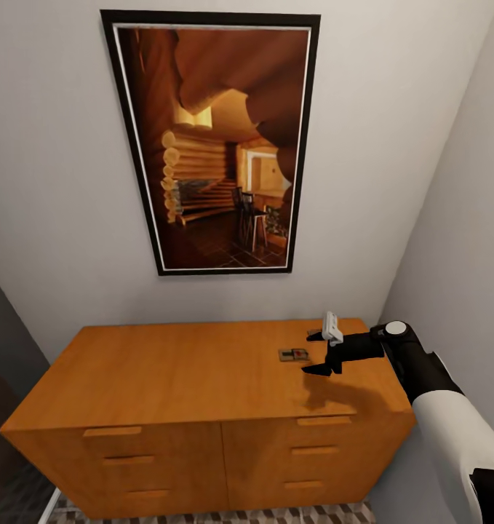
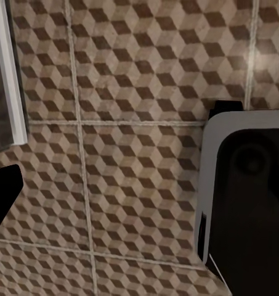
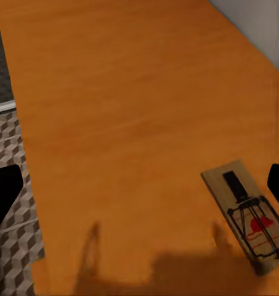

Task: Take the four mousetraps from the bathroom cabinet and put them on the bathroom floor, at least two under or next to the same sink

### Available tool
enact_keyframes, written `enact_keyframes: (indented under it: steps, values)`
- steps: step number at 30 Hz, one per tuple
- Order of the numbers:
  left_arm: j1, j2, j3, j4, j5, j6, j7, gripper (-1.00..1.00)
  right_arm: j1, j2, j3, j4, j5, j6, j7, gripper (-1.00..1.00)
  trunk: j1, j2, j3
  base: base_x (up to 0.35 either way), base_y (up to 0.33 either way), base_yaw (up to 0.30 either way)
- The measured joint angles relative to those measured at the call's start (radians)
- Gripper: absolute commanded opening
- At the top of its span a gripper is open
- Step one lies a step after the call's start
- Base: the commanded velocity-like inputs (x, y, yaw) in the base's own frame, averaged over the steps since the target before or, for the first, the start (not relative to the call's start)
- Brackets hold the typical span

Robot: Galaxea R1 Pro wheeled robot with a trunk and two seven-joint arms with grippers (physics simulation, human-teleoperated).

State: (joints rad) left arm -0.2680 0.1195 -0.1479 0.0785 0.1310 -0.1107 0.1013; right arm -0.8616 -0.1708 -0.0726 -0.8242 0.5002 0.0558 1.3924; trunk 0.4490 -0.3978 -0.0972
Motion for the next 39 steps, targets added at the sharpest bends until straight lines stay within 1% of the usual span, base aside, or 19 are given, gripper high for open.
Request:
enact_keyframes:
  steps: [6,17,22,23,28,39]
  values:
    - [0.000,0.000,0.000,0.000,0.000,0.000,0.000,1.00,0.000,0.000,0.000,0.000,0.000,0.000,-0.001,1.00,0.000,0.000,-0.001,0.187,0.000,0.000]
    - [0.000,0.001,0.000,0.000,0.000,0.011,0.001,1.00,0.000,0.000,-0.001,0.000,0.000,0.000,-0.003,1.00,0.000,0.000,-0.001,0.028,0.000,0.000]
    - [0.000,0.000,0.000,-0.001,0.000,0.022,0.001,1.00,0.000,0.000,-0.038,-0.003,0.002,0.000,-0.004,1.00,0.000,0.000,-0.001,0.001,0.000,0.000]
    - [0.000,-0.001,0.000,-0.001,0.000,0.023,0.000,1.00,0.000,0.000,-0.054,-0.003,0.002,0.000,-0.004,1.00,0.000,0.000,-0.001,0.000,0.000,0.000]
    - [0.001,-0.002,0.000,-0.001,0.000,0.025,-0.001,1.00,0.000,0.000,-0.084,-0.002,0.003,-0.001,-0.003,1.00,0.000,0.000,-0.001,0.000,0.000,0.000]
    - [0.002,-0.001,0.000,0.000,0.000,0.029,0.000,1.00,0.000,0.000,-0.092,0.000,0.003,-0.015,0.001,1.00,0.000,0.000,-0.001,0.000,0.000,0.000]
